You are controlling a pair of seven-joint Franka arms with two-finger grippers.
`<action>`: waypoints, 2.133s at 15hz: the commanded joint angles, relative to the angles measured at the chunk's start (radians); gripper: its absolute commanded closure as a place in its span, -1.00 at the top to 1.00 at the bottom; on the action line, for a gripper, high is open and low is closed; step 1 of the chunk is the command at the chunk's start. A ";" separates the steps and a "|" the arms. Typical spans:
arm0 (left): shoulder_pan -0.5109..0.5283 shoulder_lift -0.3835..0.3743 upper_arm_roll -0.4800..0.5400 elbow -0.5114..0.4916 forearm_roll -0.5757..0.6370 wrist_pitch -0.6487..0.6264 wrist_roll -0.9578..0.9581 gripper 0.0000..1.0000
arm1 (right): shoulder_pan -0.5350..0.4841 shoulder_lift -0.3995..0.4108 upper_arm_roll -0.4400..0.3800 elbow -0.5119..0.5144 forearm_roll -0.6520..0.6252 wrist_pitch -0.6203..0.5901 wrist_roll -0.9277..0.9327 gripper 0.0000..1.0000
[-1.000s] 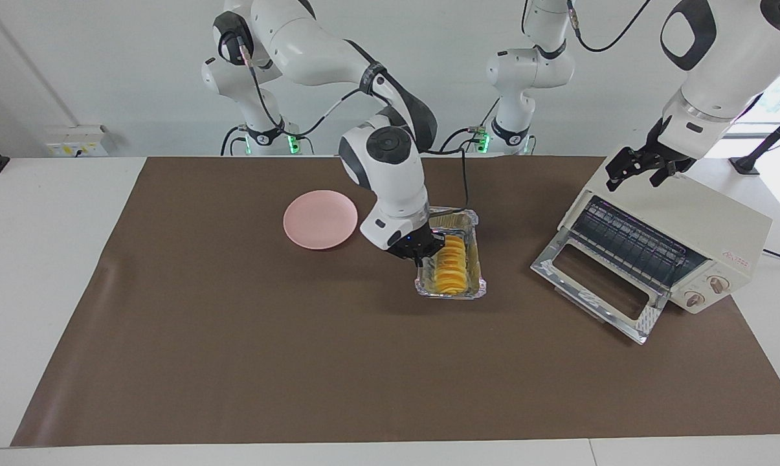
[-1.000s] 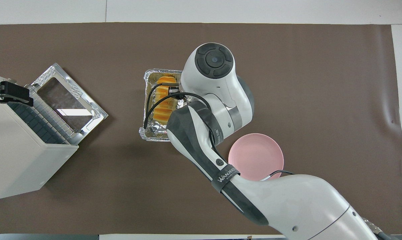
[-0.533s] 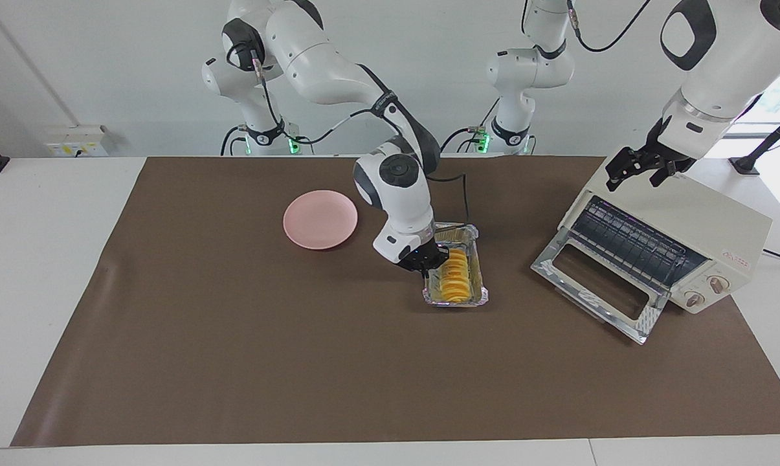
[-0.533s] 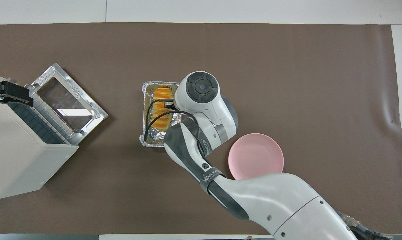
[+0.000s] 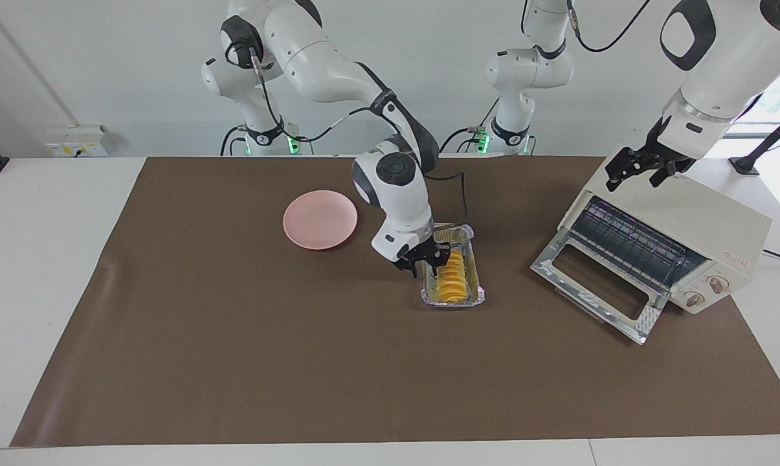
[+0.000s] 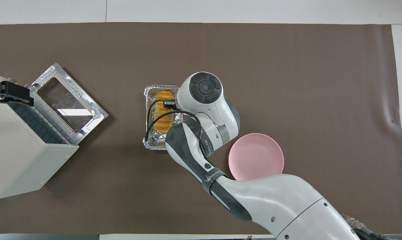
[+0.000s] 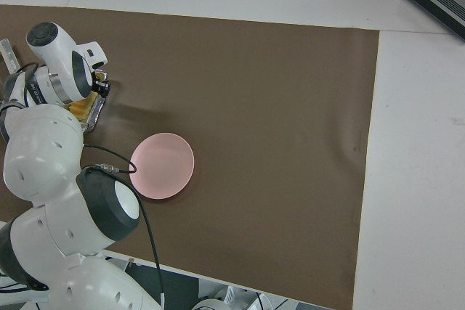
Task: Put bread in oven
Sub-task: 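Release the tray and withdraw the right gripper while the left gripper reaches, then grasp the foil tray rim with the left gripper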
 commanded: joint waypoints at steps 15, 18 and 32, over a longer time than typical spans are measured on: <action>-0.373 0.369 -0.031 0.282 -0.027 0.141 -0.431 1.00 | -0.572 -0.452 -0.004 -0.060 -0.141 -0.612 -0.688 1.00; -0.457 0.364 -0.031 0.123 -0.024 0.310 -0.468 1.00 | -0.603 -0.501 -0.004 -0.071 -0.152 -0.713 -0.700 1.00; -0.576 0.363 -0.035 -0.157 -0.024 0.526 -0.578 0.20 | -0.660 -0.629 -0.001 -0.210 -0.181 -0.718 -0.711 1.00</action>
